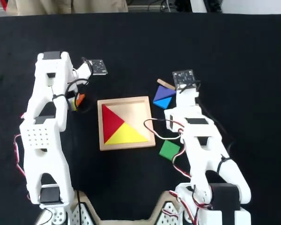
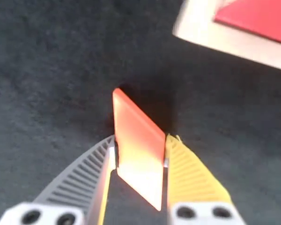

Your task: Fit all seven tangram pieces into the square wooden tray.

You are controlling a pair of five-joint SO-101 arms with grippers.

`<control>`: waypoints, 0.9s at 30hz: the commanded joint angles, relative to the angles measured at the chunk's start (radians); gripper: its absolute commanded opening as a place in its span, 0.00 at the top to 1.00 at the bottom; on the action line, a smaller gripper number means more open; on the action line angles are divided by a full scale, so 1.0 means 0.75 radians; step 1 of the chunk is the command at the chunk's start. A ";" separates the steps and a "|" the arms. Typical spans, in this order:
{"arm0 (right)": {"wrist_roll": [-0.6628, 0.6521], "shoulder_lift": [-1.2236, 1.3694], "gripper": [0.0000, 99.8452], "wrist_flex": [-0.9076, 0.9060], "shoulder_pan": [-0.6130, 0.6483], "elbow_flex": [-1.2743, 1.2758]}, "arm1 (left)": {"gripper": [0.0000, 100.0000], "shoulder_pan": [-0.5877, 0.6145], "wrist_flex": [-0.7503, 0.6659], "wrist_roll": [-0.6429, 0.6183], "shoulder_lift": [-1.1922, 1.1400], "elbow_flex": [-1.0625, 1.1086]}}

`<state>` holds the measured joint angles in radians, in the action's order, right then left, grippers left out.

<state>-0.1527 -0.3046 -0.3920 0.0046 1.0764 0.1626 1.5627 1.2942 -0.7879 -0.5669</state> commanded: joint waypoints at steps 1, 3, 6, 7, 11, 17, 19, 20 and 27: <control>-0.010 0.003 0.99 -0.008 0.023 -0.083 | 0.97 -0.040 0.260 -0.047 0.020 -0.259; -0.010 0.003 0.99 -0.008 0.023 -0.083 | 0.97 -0.048 0.264 -0.151 0.049 -0.275; -0.010 0.003 0.99 -0.008 0.020 -0.083 | 0.97 -0.114 0.266 -0.211 0.158 -0.202; -0.010 0.003 0.99 -0.008 0.020 -0.083 | 0.97 -0.152 0.266 -0.231 0.209 -0.148; -0.010 0.001 0.99 -0.010 0.018 -0.083 | 0.97 -0.367 0.262 -0.360 0.522 0.124; -0.010 -0.007 0.99 -0.016 0.018 -0.083 | 0.97 -0.584 0.100 -0.730 0.859 0.402; -0.010 -0.007 0.99 -0.016 0.018 -0.081 | 0.97 -0.609 0.020 -0.921 0.910 0.472; -0.010 -0.009 0.99 -0.016 0.016 -0.081 | 0.97 -0.629 -0.010 -1.019 0.927 0.506; 0.027 -0.011 0.99 -0.018 -0.096 -0.097 | 0.97 -0.760 -0.293 -1.661 0.953 0.780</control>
<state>-0.1527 -0.3046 -0.4012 -0.0138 1.0764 -0.3606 1.4891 0.3291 -0.1297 -0.0760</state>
